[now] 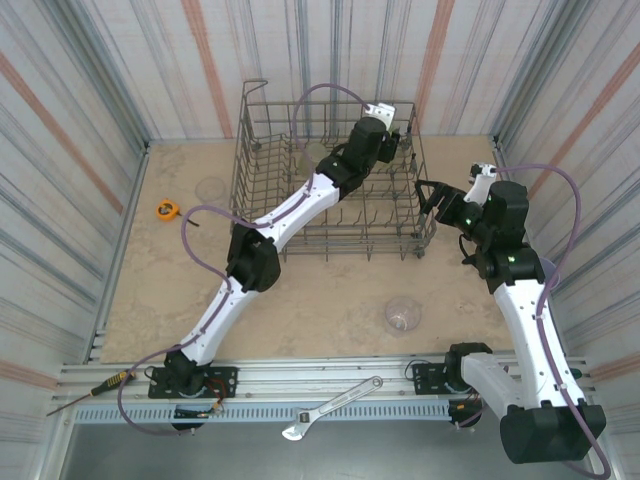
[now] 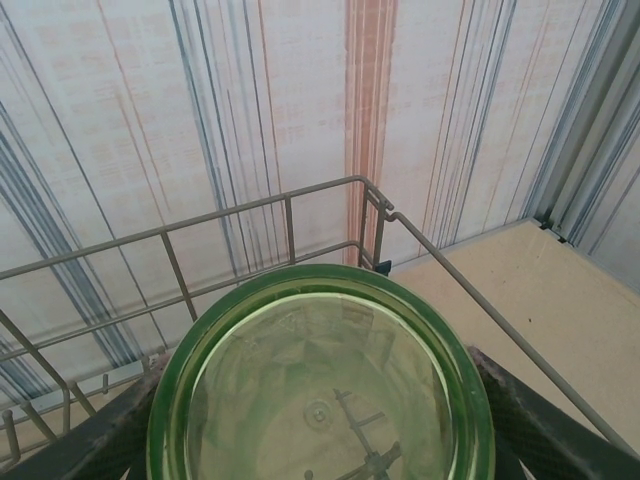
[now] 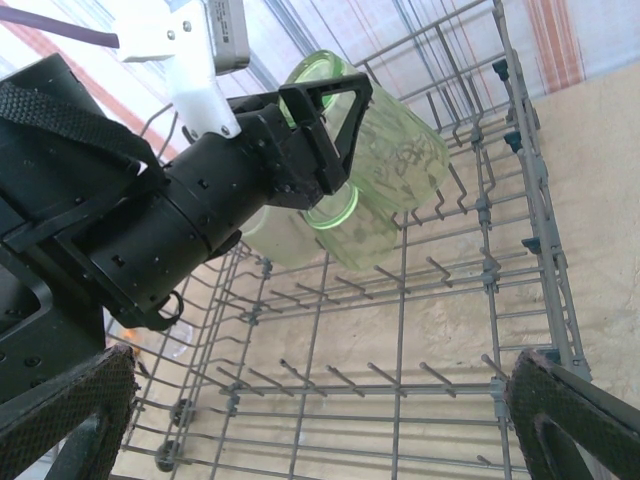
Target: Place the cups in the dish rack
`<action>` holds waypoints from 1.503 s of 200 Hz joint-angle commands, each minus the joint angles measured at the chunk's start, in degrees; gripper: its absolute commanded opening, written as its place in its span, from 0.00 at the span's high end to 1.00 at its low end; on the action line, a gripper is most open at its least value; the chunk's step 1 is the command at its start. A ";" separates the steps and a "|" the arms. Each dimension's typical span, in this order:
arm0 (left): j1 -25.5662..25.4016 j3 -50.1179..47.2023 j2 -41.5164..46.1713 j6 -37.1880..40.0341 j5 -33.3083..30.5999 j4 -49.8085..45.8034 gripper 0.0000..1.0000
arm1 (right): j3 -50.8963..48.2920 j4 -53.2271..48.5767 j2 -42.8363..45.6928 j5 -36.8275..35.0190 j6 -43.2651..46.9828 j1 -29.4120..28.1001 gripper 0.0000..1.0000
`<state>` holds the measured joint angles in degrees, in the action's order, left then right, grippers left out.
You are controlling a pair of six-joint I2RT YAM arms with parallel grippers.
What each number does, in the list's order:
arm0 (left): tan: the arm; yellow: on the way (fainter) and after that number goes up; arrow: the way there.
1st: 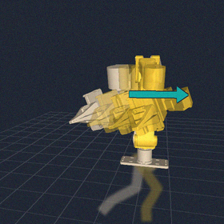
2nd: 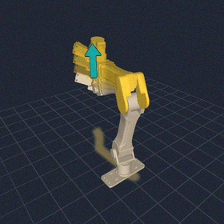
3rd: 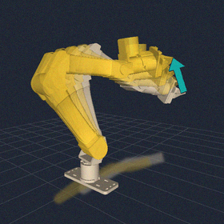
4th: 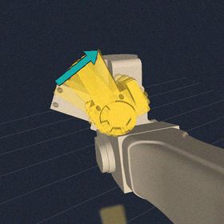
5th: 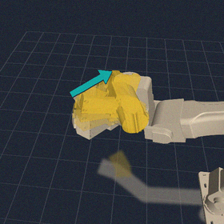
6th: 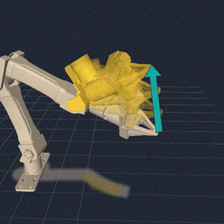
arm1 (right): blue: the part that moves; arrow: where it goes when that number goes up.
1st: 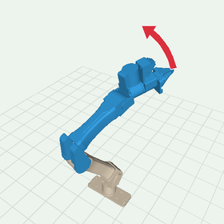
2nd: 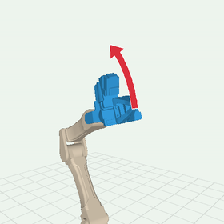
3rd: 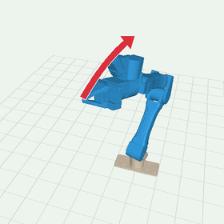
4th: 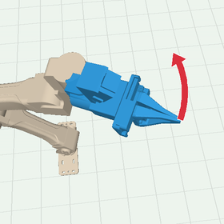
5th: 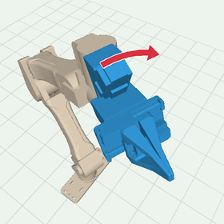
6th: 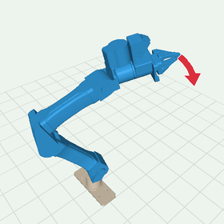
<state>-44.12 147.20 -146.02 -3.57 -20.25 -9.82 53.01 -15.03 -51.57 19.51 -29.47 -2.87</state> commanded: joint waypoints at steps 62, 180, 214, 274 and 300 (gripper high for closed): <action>-1.58 0.02 6.19 3.69 -2.37 5.05 1.00 | -0.46 0.79 0.32 0.71 -0.32 0.34 0.01; -0.90 1.14 0.70 1.86 -1.28 4.70 1.00 | -0.81 0.35 -0.24 0.10 1.09 0.37 0.01; -0.41 1.16 -0.42 1.16 -1.37 4.27 1.00 | -0.81 0.44 -0.63 0.06 1.28 0.43 0.01; 0.26 -0.38 -1.01 -0.51 -0.88 4.39 1.00 | -0.81 0.60 -1.03 0.00 1.24 0.46 0.01; 0.26 -0.51 -1.37 -1.06 0.02 4.38 1.00 | -0.67 0.56 -1.32 0.05 1.23 0.42 0.01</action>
<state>-44.18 146.63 -146.74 -3.29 -20.62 -7.38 52.90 -15.00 -52.49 19.49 -29.30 -2.85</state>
